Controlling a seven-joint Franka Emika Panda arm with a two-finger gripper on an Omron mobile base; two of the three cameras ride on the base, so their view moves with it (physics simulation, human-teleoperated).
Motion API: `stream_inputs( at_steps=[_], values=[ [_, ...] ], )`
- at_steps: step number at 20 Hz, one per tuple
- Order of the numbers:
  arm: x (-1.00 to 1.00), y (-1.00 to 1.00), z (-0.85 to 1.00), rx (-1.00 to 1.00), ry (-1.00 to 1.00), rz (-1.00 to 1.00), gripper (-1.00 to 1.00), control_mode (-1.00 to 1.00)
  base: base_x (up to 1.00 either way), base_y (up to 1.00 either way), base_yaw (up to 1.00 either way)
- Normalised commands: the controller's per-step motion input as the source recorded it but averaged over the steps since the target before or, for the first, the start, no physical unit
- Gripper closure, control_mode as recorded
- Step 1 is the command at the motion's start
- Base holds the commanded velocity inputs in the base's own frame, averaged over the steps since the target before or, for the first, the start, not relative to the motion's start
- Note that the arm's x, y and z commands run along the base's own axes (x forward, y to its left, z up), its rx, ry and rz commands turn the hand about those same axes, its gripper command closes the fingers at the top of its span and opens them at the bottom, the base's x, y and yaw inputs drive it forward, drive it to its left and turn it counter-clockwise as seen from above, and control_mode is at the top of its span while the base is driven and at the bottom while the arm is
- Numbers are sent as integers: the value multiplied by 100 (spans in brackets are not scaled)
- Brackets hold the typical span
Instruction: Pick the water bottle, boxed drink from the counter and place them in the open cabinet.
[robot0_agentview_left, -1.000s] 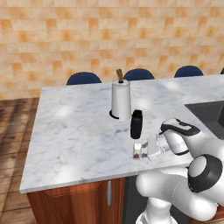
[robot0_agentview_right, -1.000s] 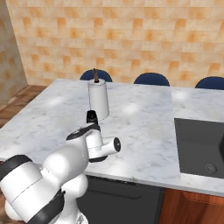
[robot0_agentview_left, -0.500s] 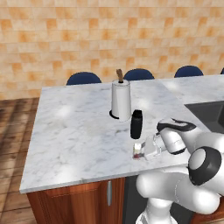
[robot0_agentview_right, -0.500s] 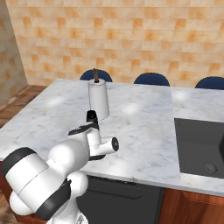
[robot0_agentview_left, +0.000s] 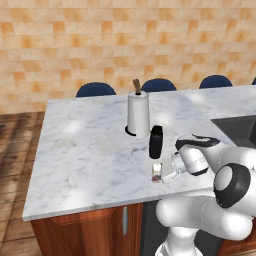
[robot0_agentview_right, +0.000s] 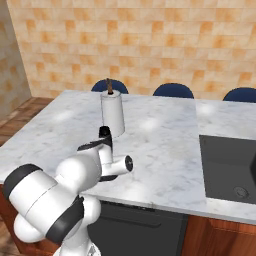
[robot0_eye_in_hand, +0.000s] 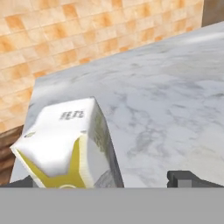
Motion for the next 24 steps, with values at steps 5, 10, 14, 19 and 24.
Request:
stream_inputs(
  at_steps=[5,10,14,19,24],
  values=[
    [0,4,0,0,0,0,-100,-100,0,0,0],
    [0,0,0,0,0,0,100,-100,0,0,0],
    [0,0,0,0,0,0,100,-100,0,0,0],
    [0,0,0,0,0,0,100,-100,0,0,0],
    [0,0,25,-6,18,0,100,-100,0,0,0]
  ],
)
